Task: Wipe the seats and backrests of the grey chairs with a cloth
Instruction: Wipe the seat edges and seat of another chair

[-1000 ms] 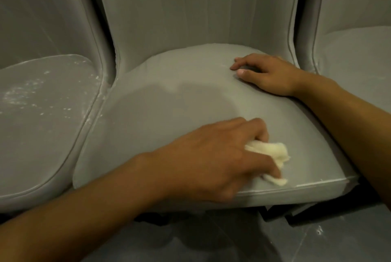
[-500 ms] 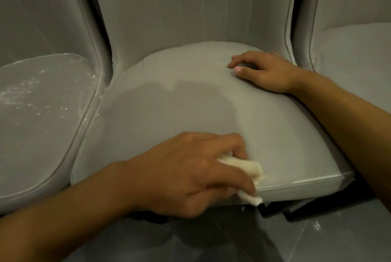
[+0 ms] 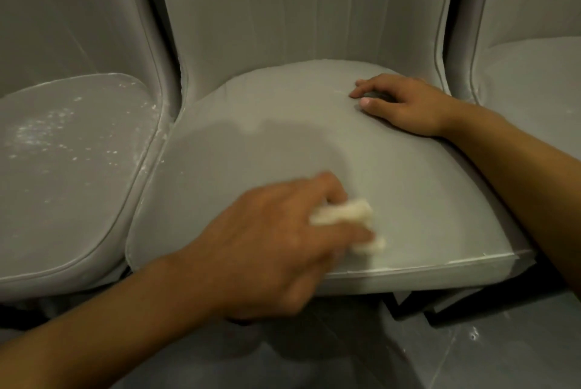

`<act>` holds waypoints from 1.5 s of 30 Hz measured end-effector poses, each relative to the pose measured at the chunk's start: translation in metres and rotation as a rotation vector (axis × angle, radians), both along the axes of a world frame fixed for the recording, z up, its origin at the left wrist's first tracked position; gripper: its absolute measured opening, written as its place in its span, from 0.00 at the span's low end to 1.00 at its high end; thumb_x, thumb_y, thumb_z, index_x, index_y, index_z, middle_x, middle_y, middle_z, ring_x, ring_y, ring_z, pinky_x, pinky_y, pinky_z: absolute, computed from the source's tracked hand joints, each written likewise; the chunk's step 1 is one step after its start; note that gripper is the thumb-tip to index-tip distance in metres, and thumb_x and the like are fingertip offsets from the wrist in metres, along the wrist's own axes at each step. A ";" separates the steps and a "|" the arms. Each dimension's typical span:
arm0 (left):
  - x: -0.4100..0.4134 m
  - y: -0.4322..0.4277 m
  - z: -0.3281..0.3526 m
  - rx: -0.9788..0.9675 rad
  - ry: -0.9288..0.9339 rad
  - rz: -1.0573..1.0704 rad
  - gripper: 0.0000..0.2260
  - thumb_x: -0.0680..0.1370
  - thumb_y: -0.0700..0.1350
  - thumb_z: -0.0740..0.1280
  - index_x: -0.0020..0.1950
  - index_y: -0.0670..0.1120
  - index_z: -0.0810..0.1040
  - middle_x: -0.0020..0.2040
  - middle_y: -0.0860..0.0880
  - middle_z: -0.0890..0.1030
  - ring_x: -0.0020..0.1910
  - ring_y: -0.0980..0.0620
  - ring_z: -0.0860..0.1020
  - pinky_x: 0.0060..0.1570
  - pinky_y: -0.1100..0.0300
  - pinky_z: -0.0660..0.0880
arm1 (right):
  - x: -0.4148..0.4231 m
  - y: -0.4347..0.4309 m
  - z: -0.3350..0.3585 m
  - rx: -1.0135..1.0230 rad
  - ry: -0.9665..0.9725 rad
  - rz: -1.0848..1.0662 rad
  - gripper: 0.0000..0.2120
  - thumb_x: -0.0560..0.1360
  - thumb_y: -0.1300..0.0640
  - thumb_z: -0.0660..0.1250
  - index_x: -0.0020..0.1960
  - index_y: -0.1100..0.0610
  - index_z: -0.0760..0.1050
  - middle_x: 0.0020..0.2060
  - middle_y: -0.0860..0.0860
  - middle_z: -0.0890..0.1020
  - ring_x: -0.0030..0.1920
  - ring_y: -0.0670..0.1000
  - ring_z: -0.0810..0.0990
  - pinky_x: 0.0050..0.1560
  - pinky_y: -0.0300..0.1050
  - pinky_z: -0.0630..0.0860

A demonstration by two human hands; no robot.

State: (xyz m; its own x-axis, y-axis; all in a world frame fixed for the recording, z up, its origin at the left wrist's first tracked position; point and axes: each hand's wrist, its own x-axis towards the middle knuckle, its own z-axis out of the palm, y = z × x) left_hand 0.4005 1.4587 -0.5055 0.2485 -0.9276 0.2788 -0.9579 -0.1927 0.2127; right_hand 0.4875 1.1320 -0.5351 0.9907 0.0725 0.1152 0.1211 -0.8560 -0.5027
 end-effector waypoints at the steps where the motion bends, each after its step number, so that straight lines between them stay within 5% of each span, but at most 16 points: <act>1: 0.000 -0.002 -0.002 -0.016 0.000 0.064 0.15 0.79 0.48 0.65 0.65 0.53 0.82 0.58 0.45 0.76 0.42 0.45 0.75 0.37 0.51 0.75 | 0.000 0.000 0.000 0.000 0.000 0.000 0.13 0.80 0.41 0.61 0.64 0.38 0.73 0.70 0.39 0.73 0.72 0.45 0.69 0.75 0.54 0.61; 6: -0.017 -0.012 -0.009 0.054 -0.048 -0.092 0.17 0.76 0.47 0.70 0.65 0.53 0.82 0.58 0.44 0.77 0.42 0.44 0.75 0.37 0.51 0.74 | 0.001 0.000 0.000 0.010 0.008 0.009 0.14 0.80 0.43 0.62 0.65 0.40 0.74 0.71 0.41 0.71 0.73 0.43 0.67 0.76 0.52 0.59; 14: -0.024 -0.045 -0.016 0.049 -0.064 -0.038 0.18 0.75 0.48 0.69 0.65 0.54 0.81 0.59 0.44 0.73 0.41 0.45 0.74 0.38 0.50 0.76 | 0.001 0.000 0.000 0.005 0.016 0.013 0.14 0.80 0.41 0.62 0.64 0.39 0.74 0.71 0.40 0.71 0.73 0.43 0.67 0.76 0.52 0.60; 20: 0.011 -0.026 0.000 0.099 0.012 -0.182 0.09 0.80 0.50 0.67 0.58 0.55 0.83 0.59 0.49 0.75 0.42 0.51 0.74 0.40 0.51 0.74 | -0.001 0.001 0.000 -0.013 -0.002 -0.001 0.16 0.80 0.42 0.62 0.66 0.42 0.74 0.71 0.42 0.72 0.72 0.43 0.68 0.76 0.51 0.60; 25: 0.009 -0.087 -0.001 -0.016 0.111 -0.148 0.13 0.81 0.49 0.65 0.65 0.54 0.81 0.60 0.49 0.75 0.41 0.50 0.75 0.43 0.50 0.76 | 0.000 0.001 0.001 -0.014 -0.009 -0.002 0.16 0.80 0.41 0.62 0.65 0.42 0.75 0.69 0.42 0.74 0.71 0.45 0.70 0.75 0.51 0.62; 33: -0.018 -0.165 -0.012 -0.014 0.017 -0.204 0.10 0.80 0.48 0.65 0.59 0.54 0.82 0.54 0.49 0.73 0.40 0.49 0.74 0.38 0.49 0.76 | 0.000 -0.004 0.002 0.039 0.067 0.044 0.18 0.79 0.40 0.61 0.67 0.43 0.75 0.72 0.42 0.71 0.73 0.43 0.66 0.77 0.50 0.58; 45: -0.001 -0.095 -0.011 0.107 -0.071 -0.272 0.13 0.77 0.49 0.73 0.61 0.58 0.83 0.61 0.49 0.75 0.46 0.51 0.76 0.37 0.53 0.77 | -0.002 -0.005 0.000 -0.004 0.075 0.051 0.23 0.76 0.35 0.59 0.69 0.40 0.72 0.75 0.42 0.68 0.74 0.43 0.65 0.76 0.51 0.60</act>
